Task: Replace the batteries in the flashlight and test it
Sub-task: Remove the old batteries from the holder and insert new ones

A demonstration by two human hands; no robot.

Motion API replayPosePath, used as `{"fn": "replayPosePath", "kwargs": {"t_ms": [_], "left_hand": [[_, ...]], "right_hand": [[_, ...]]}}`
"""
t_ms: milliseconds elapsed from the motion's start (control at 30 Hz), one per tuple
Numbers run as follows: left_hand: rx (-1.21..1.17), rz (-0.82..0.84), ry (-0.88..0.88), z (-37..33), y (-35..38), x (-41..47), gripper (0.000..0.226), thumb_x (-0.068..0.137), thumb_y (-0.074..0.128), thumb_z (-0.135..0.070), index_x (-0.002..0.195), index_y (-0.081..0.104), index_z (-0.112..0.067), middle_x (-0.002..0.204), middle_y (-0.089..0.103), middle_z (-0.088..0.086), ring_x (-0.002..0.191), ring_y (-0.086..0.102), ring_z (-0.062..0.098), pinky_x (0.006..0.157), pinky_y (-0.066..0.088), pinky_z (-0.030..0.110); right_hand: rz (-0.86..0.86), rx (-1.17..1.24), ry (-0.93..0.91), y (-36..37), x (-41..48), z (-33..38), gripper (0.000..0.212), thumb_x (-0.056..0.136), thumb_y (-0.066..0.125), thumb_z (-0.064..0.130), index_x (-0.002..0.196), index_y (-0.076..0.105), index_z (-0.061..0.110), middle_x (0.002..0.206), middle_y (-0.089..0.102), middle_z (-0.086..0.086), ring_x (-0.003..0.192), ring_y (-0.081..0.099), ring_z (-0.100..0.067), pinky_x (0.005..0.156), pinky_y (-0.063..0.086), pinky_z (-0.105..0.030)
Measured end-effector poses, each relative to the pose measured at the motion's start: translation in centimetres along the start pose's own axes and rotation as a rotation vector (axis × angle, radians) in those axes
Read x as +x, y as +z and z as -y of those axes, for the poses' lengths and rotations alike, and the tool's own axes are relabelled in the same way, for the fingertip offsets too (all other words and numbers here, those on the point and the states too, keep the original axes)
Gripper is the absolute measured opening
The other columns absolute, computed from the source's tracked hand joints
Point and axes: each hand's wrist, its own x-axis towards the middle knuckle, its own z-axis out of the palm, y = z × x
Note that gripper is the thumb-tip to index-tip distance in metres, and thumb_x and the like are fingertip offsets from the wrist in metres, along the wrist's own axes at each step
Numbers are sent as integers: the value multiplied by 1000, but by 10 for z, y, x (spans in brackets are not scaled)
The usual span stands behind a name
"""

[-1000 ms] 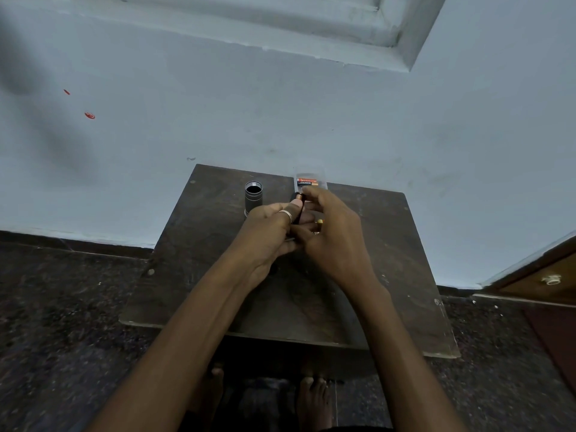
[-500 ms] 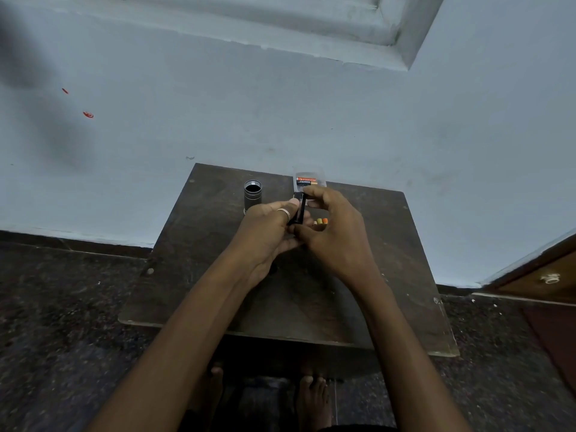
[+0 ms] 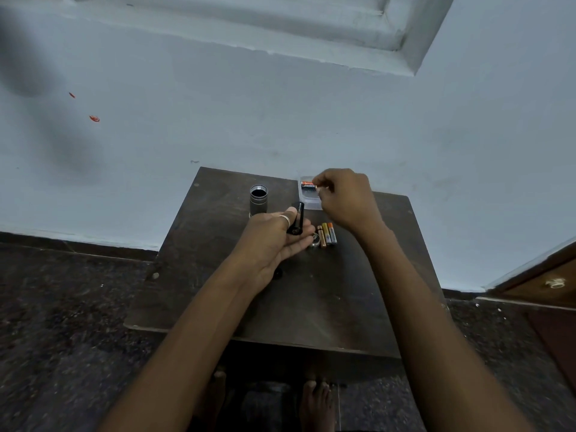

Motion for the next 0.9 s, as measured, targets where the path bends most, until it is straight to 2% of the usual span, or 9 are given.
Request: {"fn": "replayPosePath", "kwargs": {"t_ms": [67,233,367,467,533,633,733,833,900], "left_hand": [[-7,-3,-19,-1,-1,-1,20,102,50,-15,95,62,0,96,70,17,86,71,20,74,61,32],[-17,-2,-52,-2,-1,-1,19,102,50,-13,100,62,1,96,70,17,86,71,21,74,62,33],[-42,11,-74,-2,-1,0,19,102,49,-13,105,61,2,96,70,18,84,71,20,71,62,32],[-51,14,-89,-3,-2,-1,18,102,49,-12,107,61,1,97,70,18,85,71,21,70,62,32],[-59,18,-93,-4,-2,-2,18,102,49,-12,107,61,1,98,70,18,86,71,22,71,62,32],[-72,27,-101,-5,-3,-2,22,102,49,-12,114,59,4,101,71,19,86,72,21,70,63,31],[-72,40,-114,-5,-3,-3,25,102,48,-11,118,59,5,103,71,20,86,72,21,69,63,31],[-79,44,-111,-5,-4,-3,26,102,50,-12,119,58,6,102,71,20,85,73,21,67,62,31],[-82,41,-96,-4,-4,-3,26,102,50,-12,117,59,7,102,71,20,85,73,21,68,62,31]], "right_hand": [[83,-133,-14,9,21,-1,31,87,55,6,110,74,15,113,73,-9,104,67,-31,85,56,-39],[230,-421,-35,22,48,3,23,90,62,16,111,71,14,112,69,-12,101,65,-34,74,50,-35],[286,-505,-37,20,54,9,25,90,60,11,114,69,12,114,65,-13,98,65,-35,72,48,-35],[312,-541,-32,19,56,13,26,91,59,8,115,68,8,111,64,-15,85,58,-32,69,45,-34],[326,-538,-27,19,57,14,24,92,59,9,114,68,6,111,64,-16,85,57,-33,70,44,-34],[317,-471,-8,18,56,16,22,90,61,10,111,69,8,113,65,-14,96,64,-35,72,47,-34],[184,-262,62,8,47,16,23,90,61,15,112,64,12,111,67,-10,97,64,-32,79,53,-37],[17,29,85,-11,16,21,24,90,59,15,113,62,21,86,69,-4,84,66,-27,77,56,-40],[-79,146,87,-21,-11,27,18,90,61,11,104,67,21,71,69,0,73,67,-16,71,53,-31]]}}
